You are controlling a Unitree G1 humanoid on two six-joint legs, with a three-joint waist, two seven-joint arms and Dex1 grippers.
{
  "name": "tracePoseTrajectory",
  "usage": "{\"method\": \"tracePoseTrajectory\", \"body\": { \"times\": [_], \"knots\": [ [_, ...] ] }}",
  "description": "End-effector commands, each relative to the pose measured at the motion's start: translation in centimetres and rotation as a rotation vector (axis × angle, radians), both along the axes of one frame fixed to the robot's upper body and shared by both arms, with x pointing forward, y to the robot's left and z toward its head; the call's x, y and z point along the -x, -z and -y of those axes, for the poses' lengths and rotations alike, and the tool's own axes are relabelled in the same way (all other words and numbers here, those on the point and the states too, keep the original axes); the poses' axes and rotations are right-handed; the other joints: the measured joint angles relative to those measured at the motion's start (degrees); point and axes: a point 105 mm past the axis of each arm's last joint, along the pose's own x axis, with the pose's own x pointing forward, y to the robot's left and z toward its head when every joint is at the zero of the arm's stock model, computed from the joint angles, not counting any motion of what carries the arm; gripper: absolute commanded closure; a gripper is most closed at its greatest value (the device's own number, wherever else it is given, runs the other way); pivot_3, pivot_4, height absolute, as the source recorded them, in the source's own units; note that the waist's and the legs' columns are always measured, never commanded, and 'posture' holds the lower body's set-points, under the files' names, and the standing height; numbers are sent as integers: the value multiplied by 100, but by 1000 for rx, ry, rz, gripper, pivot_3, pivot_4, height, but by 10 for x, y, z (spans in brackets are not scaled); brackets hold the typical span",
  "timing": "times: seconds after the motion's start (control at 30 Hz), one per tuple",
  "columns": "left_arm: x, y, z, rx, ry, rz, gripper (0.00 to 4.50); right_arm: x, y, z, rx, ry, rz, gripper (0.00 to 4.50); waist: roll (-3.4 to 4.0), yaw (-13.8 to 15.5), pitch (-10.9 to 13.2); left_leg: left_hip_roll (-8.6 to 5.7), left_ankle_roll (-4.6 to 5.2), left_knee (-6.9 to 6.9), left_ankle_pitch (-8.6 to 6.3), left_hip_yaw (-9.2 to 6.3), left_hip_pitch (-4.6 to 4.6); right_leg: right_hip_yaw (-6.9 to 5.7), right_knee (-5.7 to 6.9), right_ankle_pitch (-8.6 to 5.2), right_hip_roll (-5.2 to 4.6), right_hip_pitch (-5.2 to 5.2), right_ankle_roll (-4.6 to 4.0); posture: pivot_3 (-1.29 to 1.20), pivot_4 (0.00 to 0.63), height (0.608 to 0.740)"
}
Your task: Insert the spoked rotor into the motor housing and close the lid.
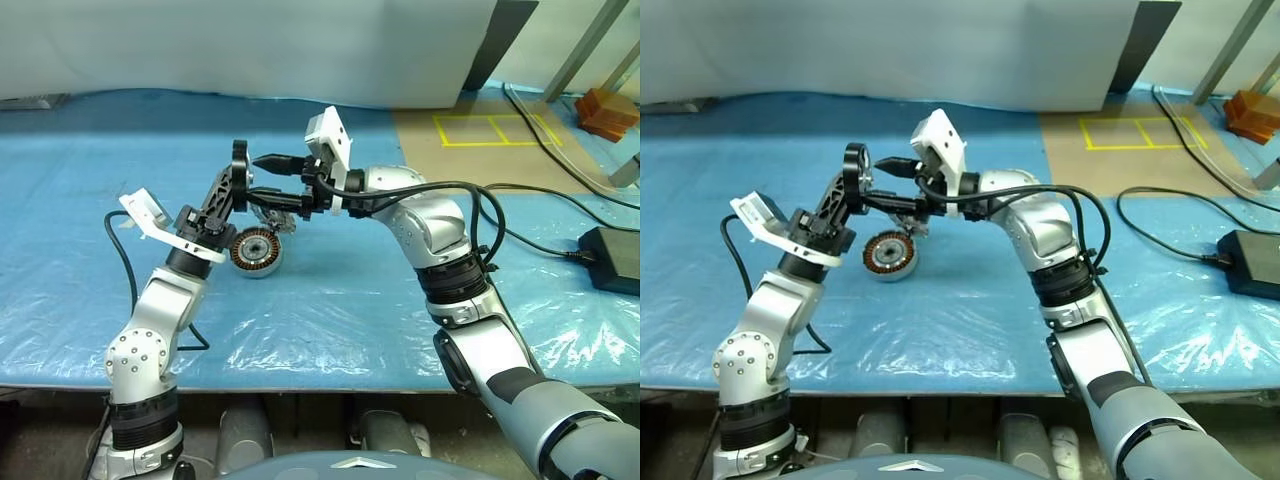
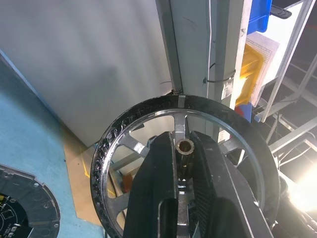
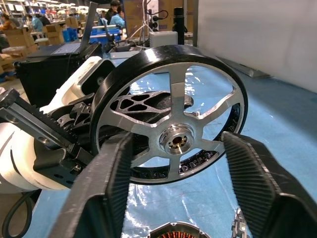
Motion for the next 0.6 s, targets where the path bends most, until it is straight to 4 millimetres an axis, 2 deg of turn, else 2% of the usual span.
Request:
{"method": "tracePoseTrajectory", "body": {
  "times": [0.03, 0.1, 0.17, 0.6],
  "knots": [
    [10, -9, 19, -37, 83, 52, 4391, 7, -18, -6, -49, -22, 69, 2438, 0, 0, 0, 0, 0, 0, 0, 0, 0, 0, 0, 0, 0, 0, 0, 0, 150, 740],
    [9, -8, 19, -44, 87, 50, 4391, 6, -19, -6, -51, -16, 71, 3201, 0, 0, 0, 0, 0, 1, 0, 0, 0, 0, 0, 0, 0, 1, 0, 0, 150, 740],
    [9, -7, 20, -48, 91, 47, 4391, 5, -19, -5, -53, -13, 71, 3590, 0, 0, 0, 0, 0, 2, 0, 0, 1, 0, 1, 0, 0, 1, 0, 0, 150, 740],
    [15, -13, 17, -154, 89, 94, 4391, 3, -15, -3, -42, 6, 61, 3693, 0, 0, 0, 0, 0, 4, 0, 0, 2, 0, 4, 1, 0, 2, 1, 0, 150, 740]
  ]
}}
